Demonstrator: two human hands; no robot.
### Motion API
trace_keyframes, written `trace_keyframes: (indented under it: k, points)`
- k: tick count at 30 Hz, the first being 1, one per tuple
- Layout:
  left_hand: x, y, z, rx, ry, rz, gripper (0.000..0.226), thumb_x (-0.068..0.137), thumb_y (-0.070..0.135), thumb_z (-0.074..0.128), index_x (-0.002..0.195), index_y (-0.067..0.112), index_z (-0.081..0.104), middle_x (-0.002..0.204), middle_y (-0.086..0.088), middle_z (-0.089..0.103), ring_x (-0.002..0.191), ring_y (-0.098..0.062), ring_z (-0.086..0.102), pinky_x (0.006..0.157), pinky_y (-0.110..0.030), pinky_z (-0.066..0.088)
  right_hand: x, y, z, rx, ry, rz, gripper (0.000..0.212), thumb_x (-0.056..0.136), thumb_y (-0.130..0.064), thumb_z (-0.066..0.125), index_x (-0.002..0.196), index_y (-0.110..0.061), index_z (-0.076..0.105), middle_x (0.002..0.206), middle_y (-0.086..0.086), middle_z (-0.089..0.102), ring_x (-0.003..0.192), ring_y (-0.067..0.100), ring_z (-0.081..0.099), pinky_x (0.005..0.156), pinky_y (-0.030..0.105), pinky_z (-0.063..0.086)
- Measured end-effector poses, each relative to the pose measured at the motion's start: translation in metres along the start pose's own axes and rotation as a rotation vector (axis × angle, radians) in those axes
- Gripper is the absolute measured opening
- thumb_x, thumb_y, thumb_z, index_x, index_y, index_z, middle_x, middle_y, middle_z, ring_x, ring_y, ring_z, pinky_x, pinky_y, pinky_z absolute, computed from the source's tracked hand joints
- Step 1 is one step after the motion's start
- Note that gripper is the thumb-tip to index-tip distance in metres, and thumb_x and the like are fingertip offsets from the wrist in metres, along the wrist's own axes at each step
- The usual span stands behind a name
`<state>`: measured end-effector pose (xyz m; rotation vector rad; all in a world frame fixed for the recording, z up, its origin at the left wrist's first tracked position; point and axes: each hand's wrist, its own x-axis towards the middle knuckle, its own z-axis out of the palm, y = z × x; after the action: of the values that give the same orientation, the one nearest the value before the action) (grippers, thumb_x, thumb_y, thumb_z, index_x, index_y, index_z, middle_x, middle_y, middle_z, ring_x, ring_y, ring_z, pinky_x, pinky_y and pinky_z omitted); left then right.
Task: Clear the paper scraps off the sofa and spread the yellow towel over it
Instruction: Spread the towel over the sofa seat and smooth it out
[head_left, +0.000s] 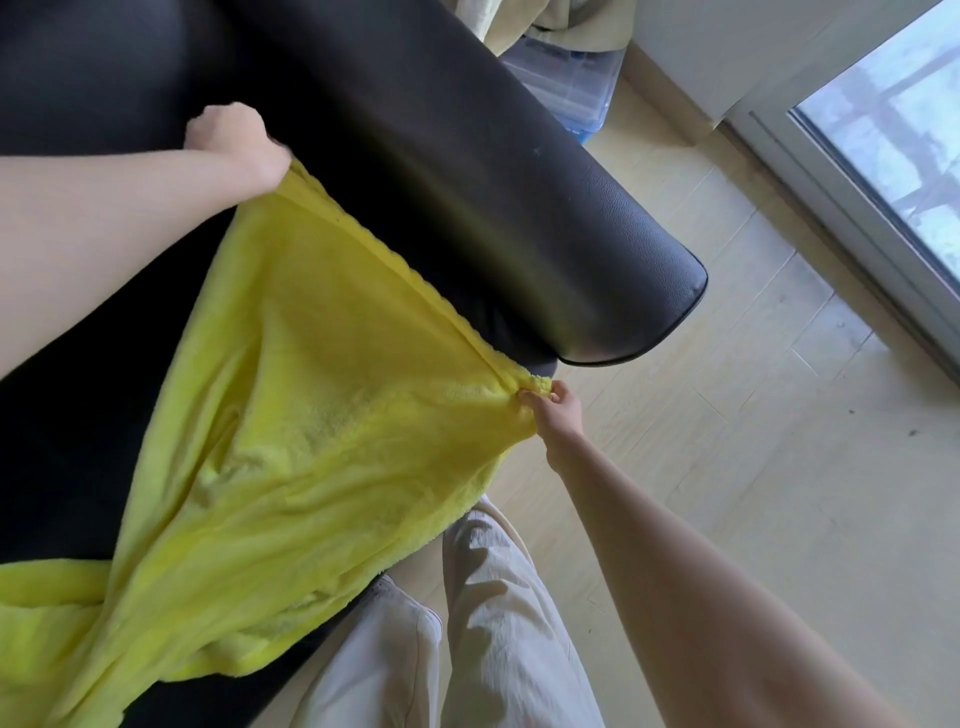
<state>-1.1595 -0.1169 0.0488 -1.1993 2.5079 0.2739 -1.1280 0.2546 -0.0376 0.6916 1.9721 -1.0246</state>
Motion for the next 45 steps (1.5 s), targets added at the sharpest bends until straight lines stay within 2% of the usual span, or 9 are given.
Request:
trace_keyframes:
  k: [5, 8, 14, 23, 28, 32, 36, 40, 45]
  points:
    - [-0.002, -0.004, -0.001, -0.056, 0.116, -0.051, 0.025, 0.073, 0.006, 0.059, 0.094, 0.000, 0.070, 0.098, -0.024, 0.066, 0.099, -0.046, 0.060, 0.086, -0.042, 0.050, 0.004, 0.007, 0.010, -0.004, 0.019, 0.001, 0.068, 0.071, -0.062, 0.058, 0.126, -0.022, 0.056, 0.125, 0.005, 0.055, 0.118, 0.025, 0.051, 0.099, 0.046, 0.045]
    - [-0.005, -0.002, -0.001, -0.084, 0.146, -0.100, 0.029, 0.075, 0.004, 0.063, 0.104, 0.002, 0.064, 0.109, -0.023, 0.063, 0.107, -0.044, 0.057, 0.089, -0.043, 0.049, 0.008, 0.018, 0.014, -0.004, 0.023, -0.021, 0.081, 0.070, -0.069, 0.052, 0.134, -0.019, 0.050, 0.134, 0.003, 0.047, 0.125, 0.025, 0.045, 0.106, 0.050, 0.039]
    - [-0.010, -0.005, 0.007, -0.079, 0.130, -0.008, 0.033, 0.081, 0.010, 0.055, 0.114, 0.011, 0.062, 0.114, -0.023, 0.062, 0.110, -0.044, 0.055, 0.091, -0.043, 0.046, -0.003, 0.012, 0.013, 0.077, 0.081, 0.014, 0.022, 0.093, -0.032, 0.054, 0.101, -0.012, 0.052, 0.127, 0.013, 0.044, 0.098, 0.023, 0.048, 0.085, 0.039, 0.044]
    - [0.001, -0.003, -0.002, -0.527, 0.145, -0.363, 0.043, 0.084, 0.019, 0.040, 0.118, 0.012, 0.064, 0.130, -0.012, 0.057, 0.118, -0.032, 0.054, 0.100, -0.034, 0.042, 0.001, 0.009, 0.022, 0.267, 0.136, 0.190, 0.010, 0.097, -0.021, 0.046, 0.100, -0.013, 0.043, 0.095, 0.002, 0.046, 0.093, 0.019, 0.045, 0.099, 0.044, 0.046]
    - [0.004, 0.000, -0.005, -0.730, 0.101, -0.518, 0.047, 0.095, 0.025, 0.032, 0.133, 0.007, 0.051, 0.136, -0.008, 0.054, 0.123, -0.027, 0.052, 0.101, -0.030, 0.038, 0.000, 0.007, 0.023, 0.258, 0.166, 0.174, 0.013, 0.099, -0.019, 0.043, 0.104, -0.007, 0.043, 0.091, 0.005, 0.044, 0.088, 0.020, 0.043, 0.080, 0.033, 0.041]
    - [0.003, -0.002, -0.006, -0.714, -0.084, -0.363, 0.046, 0.089, 0.024, 0.037, 0.127, 0.004, 0.053, 0.123, -0.012, 0.057, 0.111, -0.032, 0.053, 0.096, -0.035, 0.039, 0.000, 0.008, 0.019, 0.242, 0.222, 0.139, 0.008, 0.096, -0.013, 0.047, 0.100, -0.007, 0.043, 0.082, 0.001, 0.044, 0.080, 0.016, 0.045, 0.076, 0.032, 0.038]
    - [0.004, -0.011, -0.004, -0.852, -0.309, -0.235, 0.042, 0.050, 0.025, 0.050, 0.088, 0.009, 0.057, 0.087, -0.010, 0.048, 0.080, -0.026, 0.048, 0.076, -0.032, 0.041, -0.001, 0.011, 0.014, 0.221, 0.236, 0.111, 0.008, 0.093, -0.006, 0.048, 0.100, -0.009, 0.046, 0.086, 0.004, 0.048, 0.078, 0.017, 0.048, 0.074, 0.031, 0.041]
    - [0.004, -0.016, 0.000, -0.503, -0.320, -0.072, 0.050, 0.074, -0.001, 0.046, 0.121, 0.014, 0.055, 0.128, -0.017, 0.048, 0.121, -0.032, 0.047, 0.101, -0.040, 0.044, -0.002, 0.010, 0.010, 0.237, 0.253, 0.088, 0.012, 0.092, -0.003, 0.045, 0.102, -0.010, 0.047, 0.081, 0.001, 0.048, 0.079, 0.017, 0.049, 0.069, 0.029, 0.042]
    - [0.016, -0.034, 0.006, -0.119, -0.247, 0.159, 0.038, 0.087, 0.014, 0.060, 0.125, 0.012, 0.056, 0.125, -0.017, 0.059, 0.116, -0.037, 0.054, 0.094, -0.038, 0.045, -0.003, 0.005, 0.012, 0.202, 0.257, 0.062, 0.013, 0.094, -0.005, 0.042, 0.104, -0.012, 0.047, 0.097, 0.007, 0.053, 0.090, 0.021, 0.050, 0.078, 0.031, 0.041]
